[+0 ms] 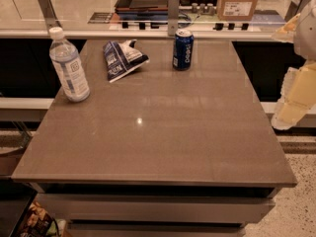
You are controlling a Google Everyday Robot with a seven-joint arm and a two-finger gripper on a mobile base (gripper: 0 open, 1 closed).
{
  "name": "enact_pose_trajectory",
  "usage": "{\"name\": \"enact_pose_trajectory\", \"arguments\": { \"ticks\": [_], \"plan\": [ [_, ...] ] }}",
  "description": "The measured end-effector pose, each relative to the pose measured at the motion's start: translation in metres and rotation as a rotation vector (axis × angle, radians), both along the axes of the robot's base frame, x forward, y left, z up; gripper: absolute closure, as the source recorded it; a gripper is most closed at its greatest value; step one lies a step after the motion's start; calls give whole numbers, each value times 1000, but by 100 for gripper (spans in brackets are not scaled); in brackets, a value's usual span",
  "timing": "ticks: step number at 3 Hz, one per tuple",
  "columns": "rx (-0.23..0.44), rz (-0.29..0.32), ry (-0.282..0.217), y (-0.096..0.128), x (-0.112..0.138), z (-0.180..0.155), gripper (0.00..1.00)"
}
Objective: Knock pepsi can over
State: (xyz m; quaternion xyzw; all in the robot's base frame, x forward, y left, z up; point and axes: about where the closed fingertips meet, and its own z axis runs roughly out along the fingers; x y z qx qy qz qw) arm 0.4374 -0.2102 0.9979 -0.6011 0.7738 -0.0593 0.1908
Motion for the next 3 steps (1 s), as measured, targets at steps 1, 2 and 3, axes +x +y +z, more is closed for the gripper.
{"name": "enact_pose_trajectory", "arguments": {
  "ticks": [1,2,3],
  "plan": [
    [4,-1,-9,0,1,1,0],
    [68,-37,-54,1,16,-3,0],
    [215,-112,-106,5,39,-21,0]
  ]
}}
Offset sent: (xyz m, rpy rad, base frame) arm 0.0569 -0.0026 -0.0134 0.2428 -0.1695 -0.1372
